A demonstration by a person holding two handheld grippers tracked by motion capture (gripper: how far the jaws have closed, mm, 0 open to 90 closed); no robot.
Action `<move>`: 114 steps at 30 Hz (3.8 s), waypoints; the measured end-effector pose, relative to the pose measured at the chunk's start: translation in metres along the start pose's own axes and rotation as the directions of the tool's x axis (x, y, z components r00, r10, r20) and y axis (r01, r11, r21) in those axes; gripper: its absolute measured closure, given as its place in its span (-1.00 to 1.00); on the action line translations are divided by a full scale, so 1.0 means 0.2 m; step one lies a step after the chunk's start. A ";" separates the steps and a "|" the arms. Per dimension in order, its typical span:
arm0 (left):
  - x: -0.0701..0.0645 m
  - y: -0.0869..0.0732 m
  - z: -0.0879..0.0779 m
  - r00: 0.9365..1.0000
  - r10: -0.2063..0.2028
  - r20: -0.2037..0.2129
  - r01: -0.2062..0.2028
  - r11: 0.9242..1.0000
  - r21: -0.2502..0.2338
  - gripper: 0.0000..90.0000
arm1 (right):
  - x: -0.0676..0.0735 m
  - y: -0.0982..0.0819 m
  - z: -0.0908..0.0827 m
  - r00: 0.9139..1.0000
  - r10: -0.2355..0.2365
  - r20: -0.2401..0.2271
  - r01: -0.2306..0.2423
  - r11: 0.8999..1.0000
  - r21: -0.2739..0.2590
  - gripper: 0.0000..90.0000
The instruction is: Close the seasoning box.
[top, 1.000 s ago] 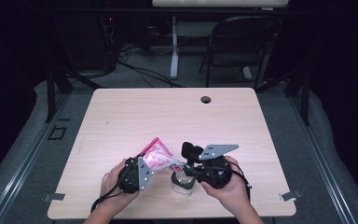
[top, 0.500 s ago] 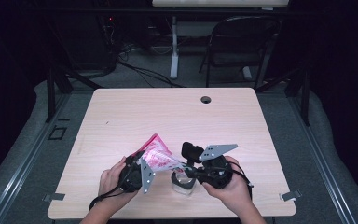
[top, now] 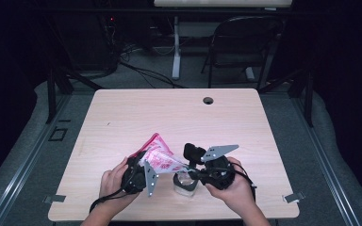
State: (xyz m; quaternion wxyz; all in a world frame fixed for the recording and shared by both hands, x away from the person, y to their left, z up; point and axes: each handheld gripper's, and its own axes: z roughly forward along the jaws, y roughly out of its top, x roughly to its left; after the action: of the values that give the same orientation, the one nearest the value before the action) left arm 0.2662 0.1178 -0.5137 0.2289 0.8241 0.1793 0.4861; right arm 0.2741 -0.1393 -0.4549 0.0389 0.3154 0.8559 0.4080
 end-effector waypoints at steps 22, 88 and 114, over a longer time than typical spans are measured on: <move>-0.05 0.05 0.00 0.995 0.081 -0.050 -0.082 0.997 -0.003 0.34 | -0.03 -0.11 -0.01 1.000 0.029 0.012 -0.029 0.999 -0.020 1.00; -0.09 0.12 -0.07 0.920 0.311 -0.239 -0.316 0.949 0.019 0.35 | -0.08 -0.18 0.02 0.996 0.083 0.025 -0.083 0.996 -0.016 1.00; -0.11 0.13 -0.08 0.904 0.331 -0.272 -0.340 0.940 0.013 0.35 | -0.08 -0.20 0.02 0.996 0.090 0.026 -0.090 0.996 -0.012 1.00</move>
State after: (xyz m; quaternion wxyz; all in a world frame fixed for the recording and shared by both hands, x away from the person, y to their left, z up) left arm 0.2444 0.0886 -0.5084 0.1294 0.7646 0.0561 0.6289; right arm 0.2683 -0.1639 -0.4900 0.0335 0.3588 0.8380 0.4098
